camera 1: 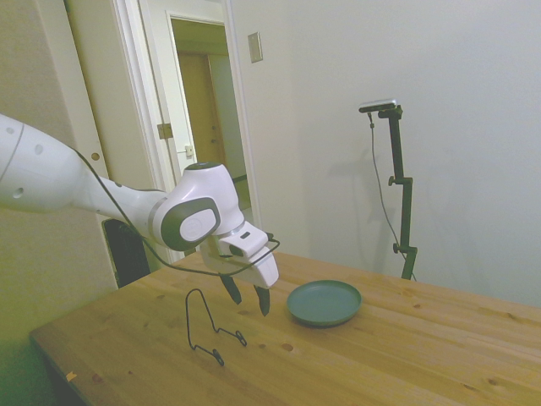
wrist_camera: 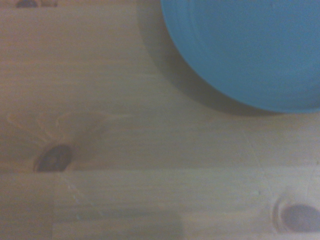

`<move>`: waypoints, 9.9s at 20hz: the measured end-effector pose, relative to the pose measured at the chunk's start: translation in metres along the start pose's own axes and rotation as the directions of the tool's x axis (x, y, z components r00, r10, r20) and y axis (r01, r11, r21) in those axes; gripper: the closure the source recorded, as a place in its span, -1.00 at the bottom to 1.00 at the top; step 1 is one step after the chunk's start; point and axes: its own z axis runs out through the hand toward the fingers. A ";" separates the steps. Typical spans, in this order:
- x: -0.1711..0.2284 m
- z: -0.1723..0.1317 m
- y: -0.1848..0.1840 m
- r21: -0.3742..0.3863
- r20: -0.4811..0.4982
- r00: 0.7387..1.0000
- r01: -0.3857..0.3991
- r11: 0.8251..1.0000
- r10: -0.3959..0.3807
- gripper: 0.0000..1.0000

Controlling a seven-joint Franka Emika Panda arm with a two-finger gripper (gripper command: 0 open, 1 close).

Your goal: Load the plate

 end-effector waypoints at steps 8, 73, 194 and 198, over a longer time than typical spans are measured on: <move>0.033 0.021 -0.047 -0.003 -0.028 0.999 0.045 0.999 -0.045 -1.00; 0.075 0.107 -0.147 -0.174 -0.106 0.962 0.230 0.957 -0.251 -1.00; -0.078 -0.169 -0.194 0.439 -0.094 0.986 0.168 0.883 -0.141 1.00; -0.093 -0.177 -0.180 0.432 -0.083 0.987 0.158 0.888 -0.136 1.00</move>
